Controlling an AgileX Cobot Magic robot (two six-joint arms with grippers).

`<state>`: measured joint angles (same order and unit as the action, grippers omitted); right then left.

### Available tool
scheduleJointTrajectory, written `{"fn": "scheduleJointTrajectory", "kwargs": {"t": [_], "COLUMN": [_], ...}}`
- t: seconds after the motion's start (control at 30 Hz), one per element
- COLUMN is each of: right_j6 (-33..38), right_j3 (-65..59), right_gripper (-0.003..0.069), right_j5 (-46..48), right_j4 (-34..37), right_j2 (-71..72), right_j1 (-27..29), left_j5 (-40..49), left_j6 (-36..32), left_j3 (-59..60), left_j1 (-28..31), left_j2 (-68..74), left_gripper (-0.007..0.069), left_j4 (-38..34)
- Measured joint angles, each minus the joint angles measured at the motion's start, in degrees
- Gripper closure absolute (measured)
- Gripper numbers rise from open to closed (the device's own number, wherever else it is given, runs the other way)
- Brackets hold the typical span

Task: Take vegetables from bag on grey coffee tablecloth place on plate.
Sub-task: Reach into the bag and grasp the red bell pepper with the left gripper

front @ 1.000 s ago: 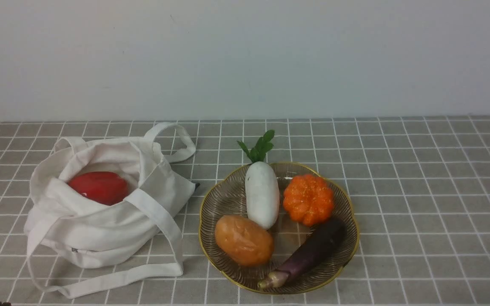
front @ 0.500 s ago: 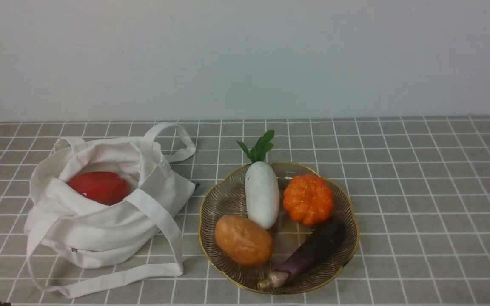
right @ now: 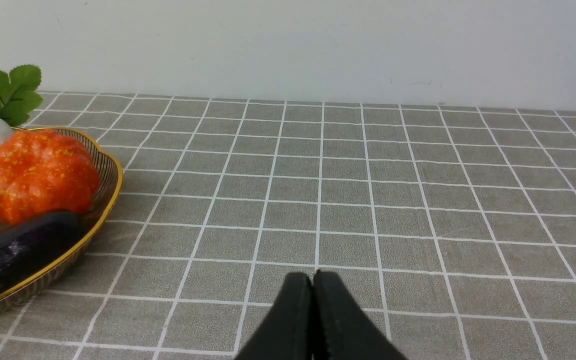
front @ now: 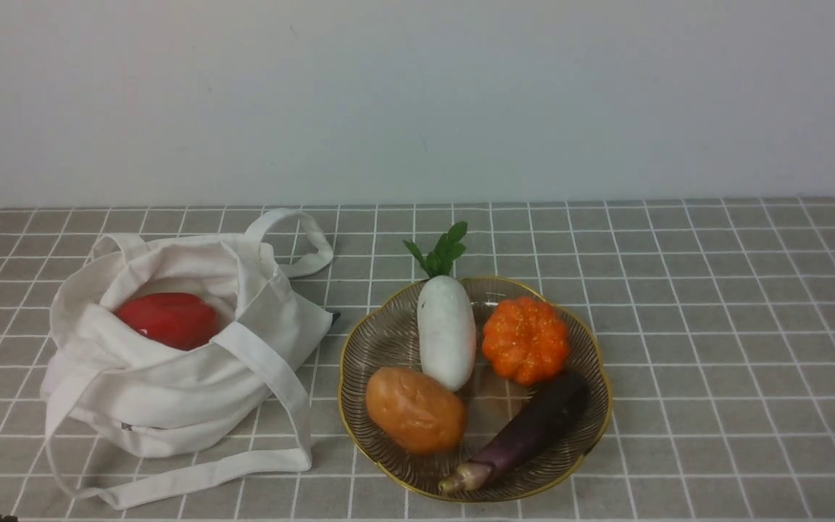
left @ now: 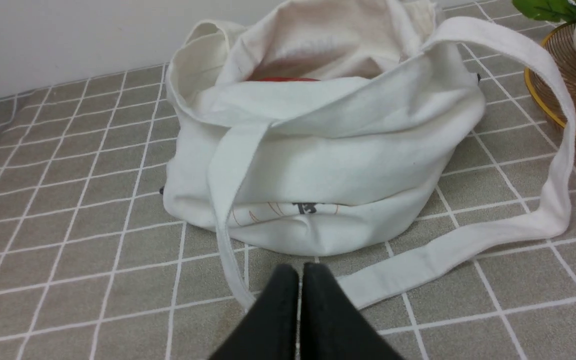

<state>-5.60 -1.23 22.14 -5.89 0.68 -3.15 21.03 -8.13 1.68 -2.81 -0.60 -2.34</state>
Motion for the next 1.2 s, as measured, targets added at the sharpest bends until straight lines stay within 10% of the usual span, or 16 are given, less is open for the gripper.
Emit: {"fn": "scheduleJointTrajectory", "kwargs": {"t": [0.37, 0.57, 0.87, 1.2], "right_j6": [0.0, 0.0, 0.0, 0.0], "right_j3": [0.0, 0.0, 0.0, 0.0], "right_gripper": [0.0678, 0.0678, 0.0678, 0.0678], "right_j5": [0.0, 0.0, 0.0, 0.0], "right_j4": [0.0, 0.0, 0.0, 0.0], "right_j2": [0.0, 0.0, 0.0, 0.0], "right_j1": [0.0, 0.0, 0.0, 0.0], "left_j5": [-10.5, -31.0, -24.0, 26.2], "left_j6": [16.4, 17.0, 1.5, -7.3], "left_j3": [0.0, -1.0, -23.9, -54.8], "left_j1": [0.0, 0.0, 0.0, 0.0], "left_j2": [0.0, 0.0, 9.3, 48.7], "left_gripper": [0.0629, 0.0629, 0.0629, 0.0629], "left_j4": [-36.1, -49.4, -31.6, -11.4]}}
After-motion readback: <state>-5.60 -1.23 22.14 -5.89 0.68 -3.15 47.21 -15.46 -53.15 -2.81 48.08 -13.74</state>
